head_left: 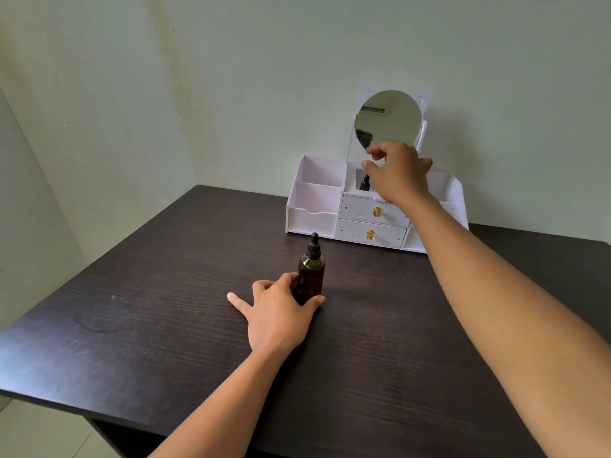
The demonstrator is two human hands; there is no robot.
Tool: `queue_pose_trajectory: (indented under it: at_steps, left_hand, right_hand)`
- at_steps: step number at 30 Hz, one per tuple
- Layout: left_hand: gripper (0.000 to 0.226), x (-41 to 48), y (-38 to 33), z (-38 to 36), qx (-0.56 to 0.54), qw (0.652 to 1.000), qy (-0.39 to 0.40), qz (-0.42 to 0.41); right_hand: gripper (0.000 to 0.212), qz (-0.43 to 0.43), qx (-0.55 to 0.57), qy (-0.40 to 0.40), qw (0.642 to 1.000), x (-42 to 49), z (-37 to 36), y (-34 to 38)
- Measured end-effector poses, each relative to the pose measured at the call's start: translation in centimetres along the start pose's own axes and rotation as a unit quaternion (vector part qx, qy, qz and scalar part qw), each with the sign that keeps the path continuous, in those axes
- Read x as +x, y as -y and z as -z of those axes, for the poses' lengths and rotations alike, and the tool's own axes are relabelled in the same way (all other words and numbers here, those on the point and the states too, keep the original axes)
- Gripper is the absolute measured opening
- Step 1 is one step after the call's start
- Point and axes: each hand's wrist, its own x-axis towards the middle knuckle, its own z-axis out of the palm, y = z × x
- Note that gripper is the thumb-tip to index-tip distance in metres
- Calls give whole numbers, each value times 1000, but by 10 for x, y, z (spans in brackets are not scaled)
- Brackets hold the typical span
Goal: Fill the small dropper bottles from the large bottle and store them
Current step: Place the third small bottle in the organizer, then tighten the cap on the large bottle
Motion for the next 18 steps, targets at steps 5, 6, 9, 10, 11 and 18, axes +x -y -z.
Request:
queue_pose_trajectory:
  at_steps: [5, 6, 9, 10, 11, 18]
  left_hand:
    - [59, 0, -1, 2, 1, 1000, 8, 0]
    - [60, 0, -2, 3, 5, 1000, 9, -5]
    - [62, -2, -4, 6, 14, 1000, 10, -15]
    - [62, -4, -4, 6, 19, 1000, 13, -16]
    - [62, -4, -4, 7, 22, 999, 16, -18]
    - [59, -6, 3, 8, 30, 998, 36, -37]
  right_hand:
    - [17, -9, 120, 2, 993, -71, 13, 27]
    - [17, -14, 148, 20, 989, -87, 10, 31]
    - [21, -20, 205, 76, 976, -130, -9, 38]
    - [23, -26, 220, 90, 971, -142, -16, 40]
    - [25, -34, 233, 101, 967, -150, -24, 41]
    - [41, -43, 258, 131, 956, -170, -34, 44]
